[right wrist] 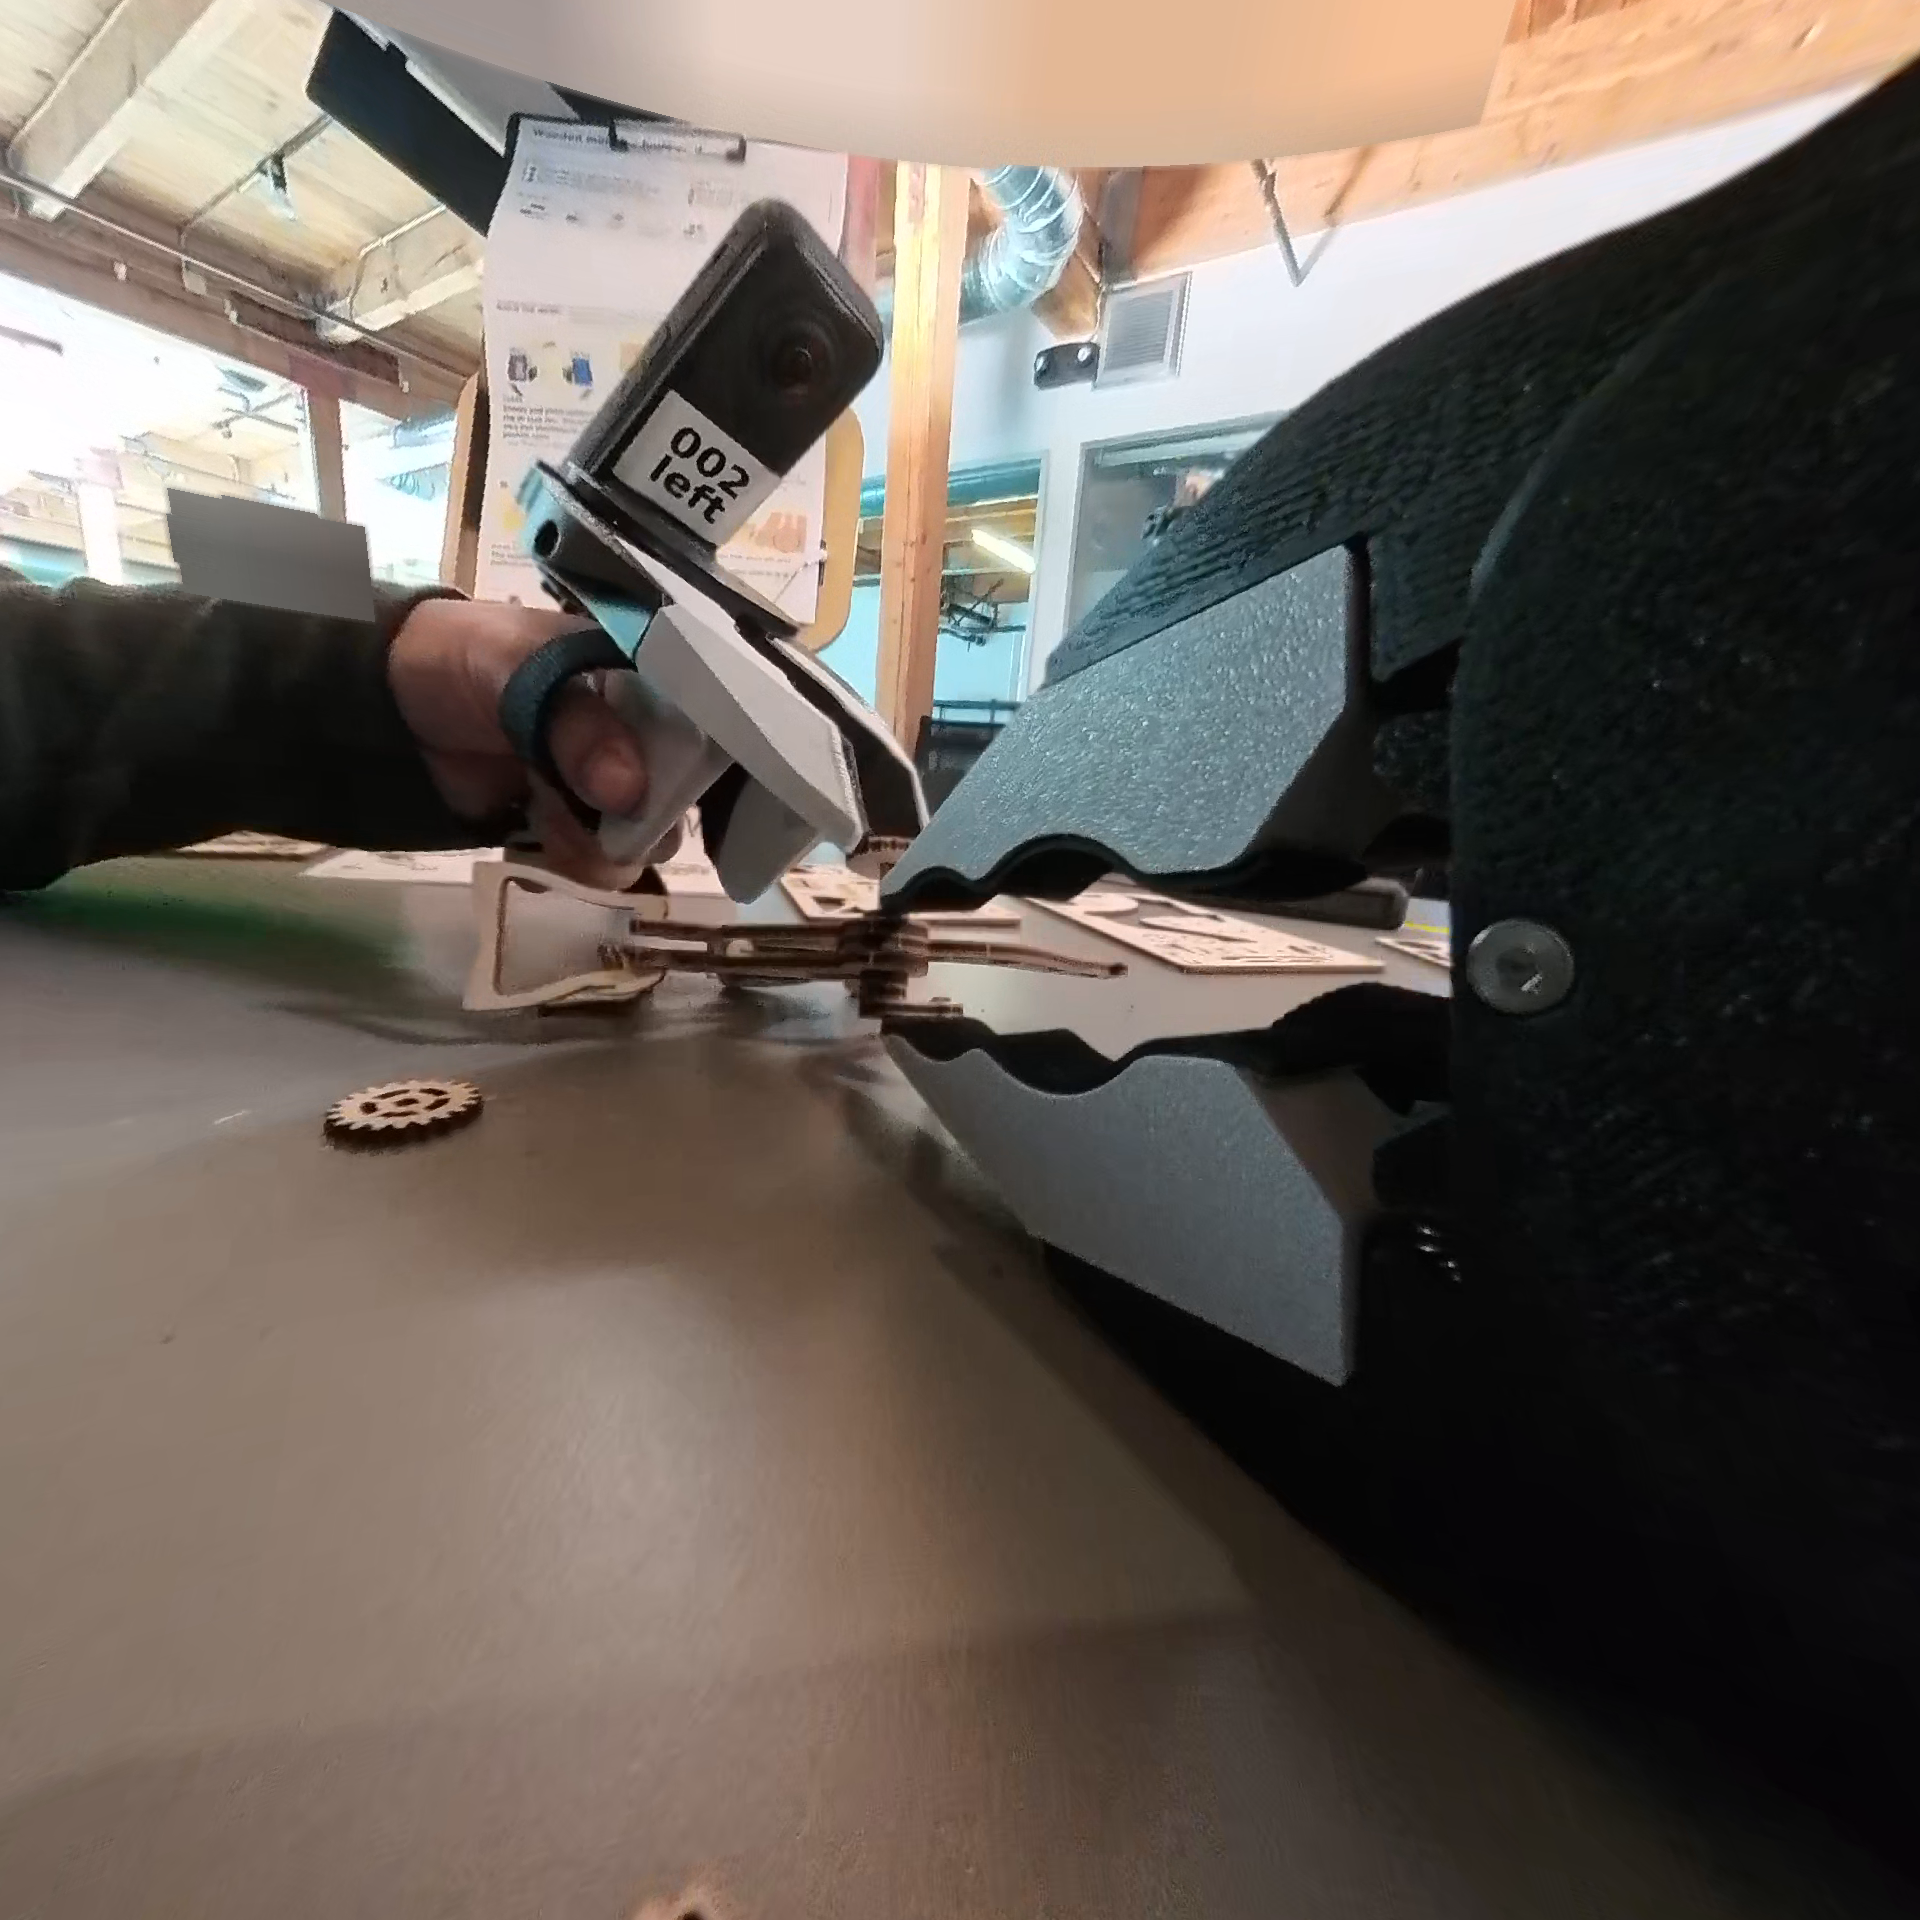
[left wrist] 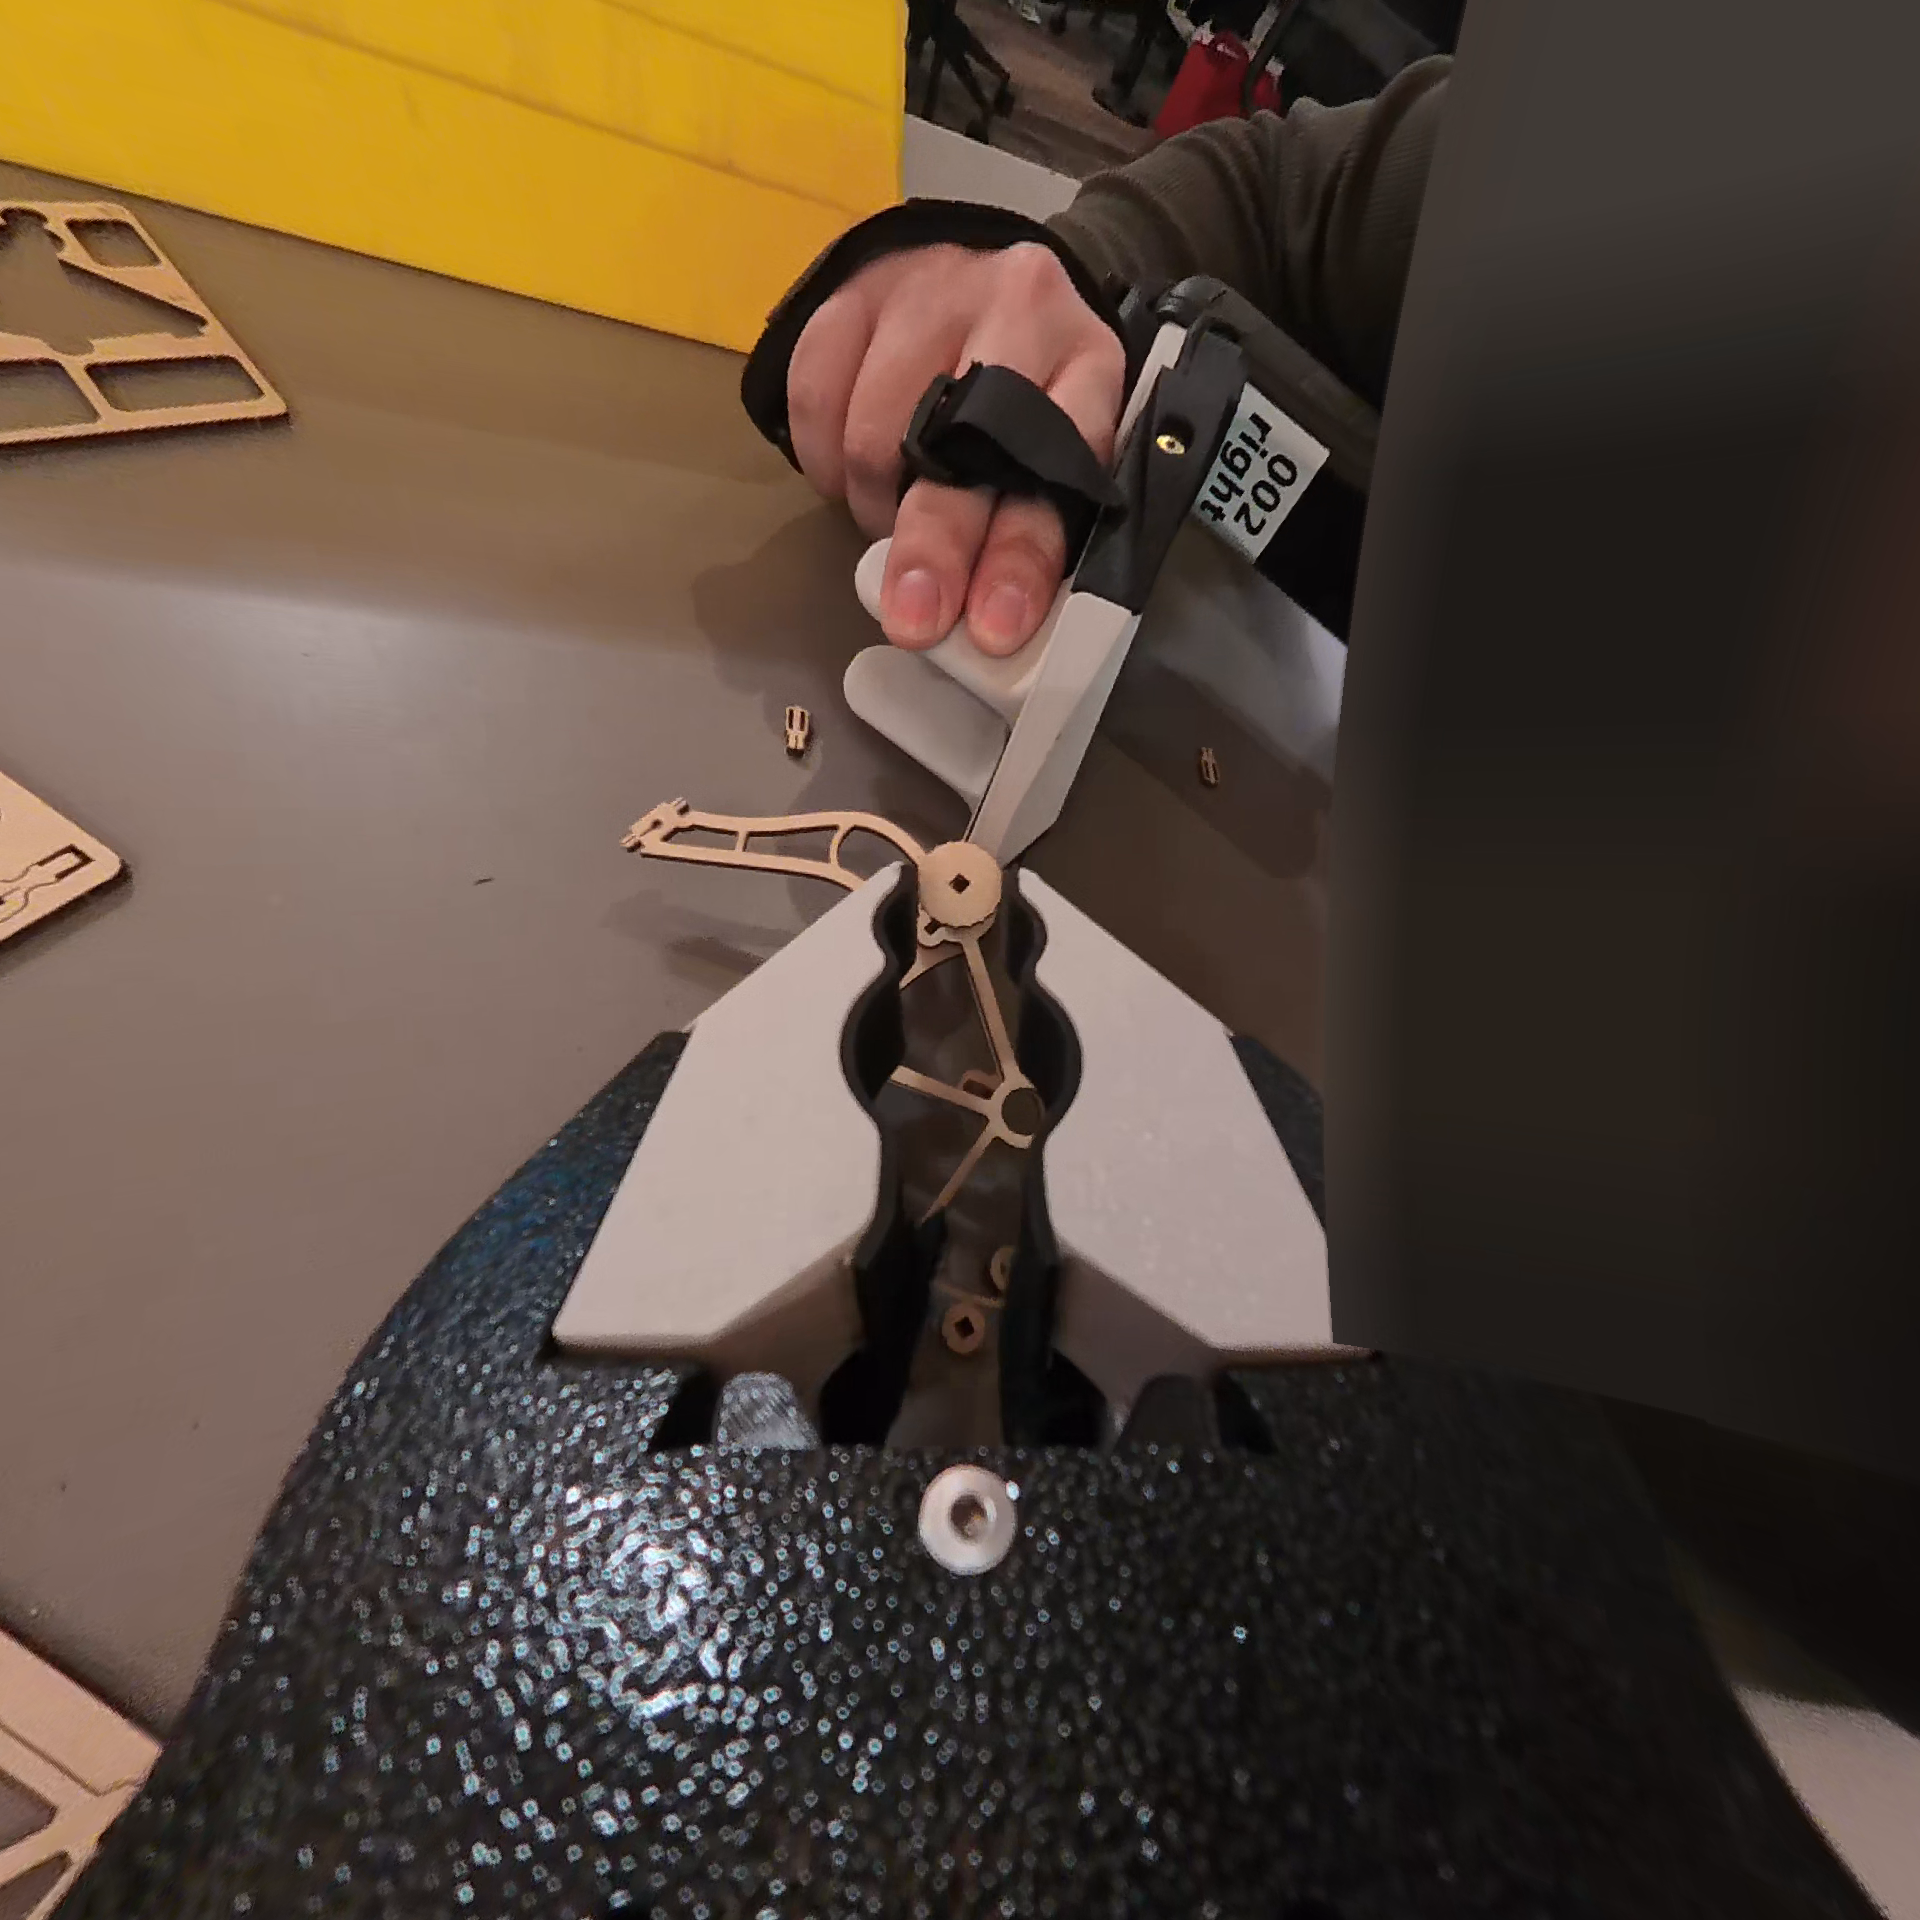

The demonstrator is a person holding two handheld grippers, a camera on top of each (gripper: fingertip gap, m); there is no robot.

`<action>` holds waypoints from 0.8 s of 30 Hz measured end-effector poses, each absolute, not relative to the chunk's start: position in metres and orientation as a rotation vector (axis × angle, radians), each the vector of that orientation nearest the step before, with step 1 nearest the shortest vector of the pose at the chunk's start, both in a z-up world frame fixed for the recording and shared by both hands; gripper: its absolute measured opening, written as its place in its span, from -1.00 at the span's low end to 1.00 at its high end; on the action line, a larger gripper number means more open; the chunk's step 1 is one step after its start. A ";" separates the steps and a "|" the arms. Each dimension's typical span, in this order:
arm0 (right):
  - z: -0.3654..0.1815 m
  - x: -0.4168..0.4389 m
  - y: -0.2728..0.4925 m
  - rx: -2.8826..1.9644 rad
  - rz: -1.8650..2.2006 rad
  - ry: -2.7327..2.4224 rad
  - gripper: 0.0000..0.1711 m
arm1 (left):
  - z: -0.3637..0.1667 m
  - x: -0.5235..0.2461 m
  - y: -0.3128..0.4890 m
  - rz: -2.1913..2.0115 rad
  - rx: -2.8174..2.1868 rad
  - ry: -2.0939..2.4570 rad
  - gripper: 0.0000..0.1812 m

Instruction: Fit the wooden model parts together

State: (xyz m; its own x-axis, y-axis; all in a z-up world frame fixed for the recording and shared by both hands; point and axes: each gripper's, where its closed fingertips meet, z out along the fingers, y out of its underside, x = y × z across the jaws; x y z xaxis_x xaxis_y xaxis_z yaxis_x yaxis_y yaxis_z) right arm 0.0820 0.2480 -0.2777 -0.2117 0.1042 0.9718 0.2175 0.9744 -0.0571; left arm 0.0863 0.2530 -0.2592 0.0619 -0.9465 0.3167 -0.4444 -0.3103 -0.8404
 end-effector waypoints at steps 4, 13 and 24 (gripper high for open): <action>-0.278 0.082 0.247 -0.234 -0.110 -1.794 -0.79 | -0.259 0.087 0.253 -1.249 -1.810 1.368 -0.84; -0.279 0.083 0.244 -0.219 -0.113 -1.807 -0.79 | -0.262 0.085 0.255 -1.249 -1.815 1.371 -0.84; -0.279 0.083 0.244 -0.224 -0.106 -1.811 -0.79 | -0.254 0.083 0.253 -1.295 -1.758 1.386 -0.84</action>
